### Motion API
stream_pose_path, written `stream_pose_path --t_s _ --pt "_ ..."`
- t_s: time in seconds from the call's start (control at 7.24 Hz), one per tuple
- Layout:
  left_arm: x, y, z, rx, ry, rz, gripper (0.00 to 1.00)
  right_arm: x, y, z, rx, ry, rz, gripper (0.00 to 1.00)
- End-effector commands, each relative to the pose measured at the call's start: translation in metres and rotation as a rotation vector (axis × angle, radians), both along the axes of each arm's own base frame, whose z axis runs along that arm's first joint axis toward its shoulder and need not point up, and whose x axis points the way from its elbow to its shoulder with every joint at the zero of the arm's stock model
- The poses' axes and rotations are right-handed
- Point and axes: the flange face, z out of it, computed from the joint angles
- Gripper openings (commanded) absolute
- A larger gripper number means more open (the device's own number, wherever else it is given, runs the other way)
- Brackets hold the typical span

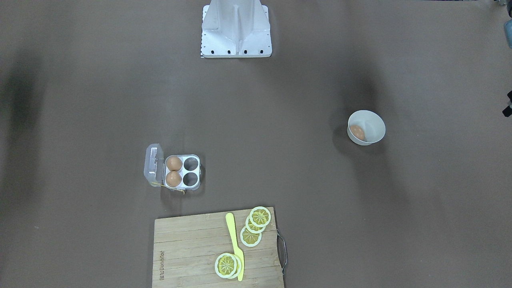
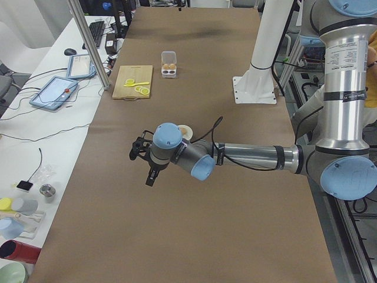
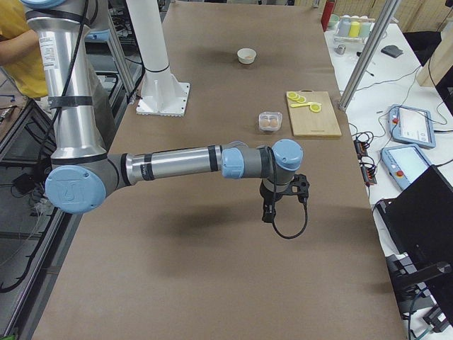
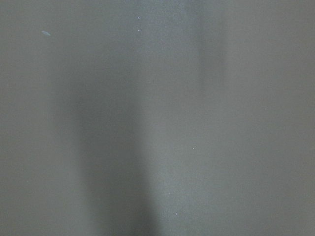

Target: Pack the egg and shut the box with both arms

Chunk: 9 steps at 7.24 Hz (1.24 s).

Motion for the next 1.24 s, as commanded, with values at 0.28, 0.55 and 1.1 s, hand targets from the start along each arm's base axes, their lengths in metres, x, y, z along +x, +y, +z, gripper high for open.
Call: stream_pose_path --t_s 0.28,0.55,1.1 --pt "0.098 -0.028 -0.115 -0.114 -0.023 0.027 0.97 -0.001 -0.001 0.000 -0.001 0.002 -0.002 1.00" --pt "0.146 -0.030 -0.169 -0.191 -0.051 0.025 0.97 -0.002 0.000 0.001 -0.003 0.000 -0.002 1.00" --pt "0.232 -0.010 -0.181 -0.239 -0.108 0.005 0.97 -0.005 -0.001 0.003 -0.009 0.001 -0.007 1.00"
